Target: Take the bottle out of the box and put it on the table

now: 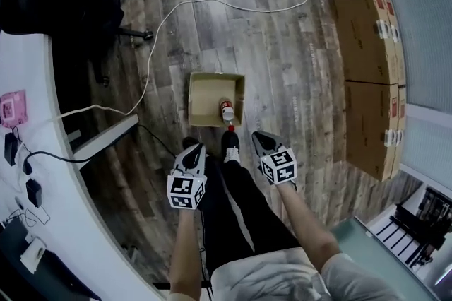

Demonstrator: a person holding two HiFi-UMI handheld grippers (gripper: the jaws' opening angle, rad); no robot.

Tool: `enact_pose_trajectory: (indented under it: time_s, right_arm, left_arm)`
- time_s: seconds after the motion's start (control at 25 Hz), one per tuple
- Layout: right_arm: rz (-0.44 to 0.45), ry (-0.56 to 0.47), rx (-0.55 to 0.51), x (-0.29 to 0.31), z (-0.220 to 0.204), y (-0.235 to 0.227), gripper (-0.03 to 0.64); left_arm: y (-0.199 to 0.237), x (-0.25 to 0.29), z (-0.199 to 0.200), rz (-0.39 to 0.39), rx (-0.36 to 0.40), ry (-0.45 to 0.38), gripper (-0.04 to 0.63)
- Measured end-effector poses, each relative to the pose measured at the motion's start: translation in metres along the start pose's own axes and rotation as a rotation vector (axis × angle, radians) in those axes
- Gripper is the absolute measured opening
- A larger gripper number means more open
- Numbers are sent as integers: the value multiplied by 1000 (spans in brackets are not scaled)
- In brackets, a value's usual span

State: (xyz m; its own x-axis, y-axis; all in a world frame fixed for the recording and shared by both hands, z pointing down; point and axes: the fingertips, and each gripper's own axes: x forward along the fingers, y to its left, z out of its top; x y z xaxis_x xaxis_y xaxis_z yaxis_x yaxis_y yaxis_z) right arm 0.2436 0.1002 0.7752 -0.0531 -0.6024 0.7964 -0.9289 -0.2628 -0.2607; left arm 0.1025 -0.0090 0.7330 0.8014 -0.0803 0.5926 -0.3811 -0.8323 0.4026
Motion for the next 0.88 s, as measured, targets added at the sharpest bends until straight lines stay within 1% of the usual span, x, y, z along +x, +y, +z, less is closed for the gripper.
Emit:
enact_pose_trajectory:
  time_s: [0.12, 0.32, 0.48, 0.56, 0.72, 0.88]
  right_arm:
    - [-11, 24, -9, 28, -23, -7, 40]
    - [-57, 57, -30, 58, -63, -22, 40]
    - [-86, 63, -54, 87, -87, -25, 41]
    - [-79, 71, -56, 103, -102, -23, 41]
    - [-62, 80, -72, 141, -123, -24, 41]
    - [-41, 95, -112, 173, -147, -20, 43]
  left_arm:
    - [12, 17, -16, -6, 44, 20, 14]
    - [26, 37, -48, -19, 75, 60, 14]
    - [40, 51, -71, -14, 77, 66, 14]
    - [44, 57, -87, -5, 77, 68, 14]
    - [48, 80, -116, -36, 51, 55, 14]
    - [48, 100, -144, -42, 44, 46, 14]
